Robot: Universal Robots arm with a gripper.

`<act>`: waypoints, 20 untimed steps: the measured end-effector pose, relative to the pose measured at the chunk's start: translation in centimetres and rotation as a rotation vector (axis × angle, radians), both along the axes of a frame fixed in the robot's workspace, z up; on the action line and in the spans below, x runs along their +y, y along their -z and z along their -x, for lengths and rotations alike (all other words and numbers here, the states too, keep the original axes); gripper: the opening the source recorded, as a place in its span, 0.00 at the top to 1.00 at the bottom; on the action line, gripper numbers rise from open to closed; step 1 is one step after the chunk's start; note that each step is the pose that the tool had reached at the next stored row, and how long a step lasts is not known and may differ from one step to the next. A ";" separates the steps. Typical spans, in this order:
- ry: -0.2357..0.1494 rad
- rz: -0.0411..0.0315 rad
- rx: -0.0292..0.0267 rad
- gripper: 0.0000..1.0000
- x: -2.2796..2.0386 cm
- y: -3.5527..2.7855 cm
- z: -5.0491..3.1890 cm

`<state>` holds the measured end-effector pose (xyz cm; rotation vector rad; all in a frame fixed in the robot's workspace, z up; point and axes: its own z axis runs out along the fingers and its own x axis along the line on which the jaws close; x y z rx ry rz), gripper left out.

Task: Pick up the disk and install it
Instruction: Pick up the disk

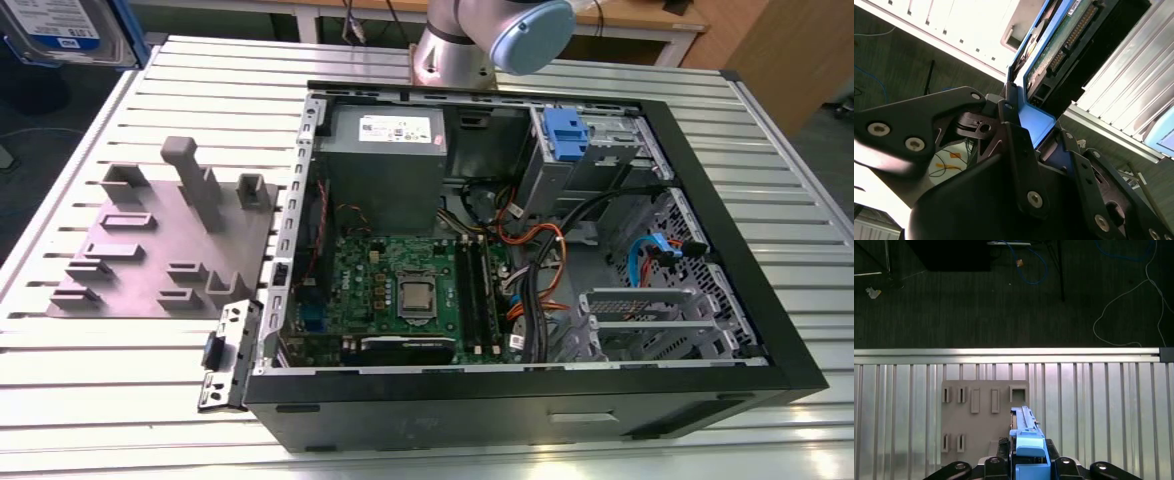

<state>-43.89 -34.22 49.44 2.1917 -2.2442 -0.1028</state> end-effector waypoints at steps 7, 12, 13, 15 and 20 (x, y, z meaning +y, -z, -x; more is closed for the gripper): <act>0.000 0.0001 0.0001 0.64 0.00 0.00 -0.27; 0.000 0.0024 0.0000 0.64 -0.01 0.00 -0.37; 0.000 0.0025 0.0002 0.64 -0.01 -0.01 -0.41; 0.000 0.0024 0.0000 0.64 -0.01 0.00 -0.45; 0.000 0.0024 0.0000 0.64 -0.01 0.00 -0.54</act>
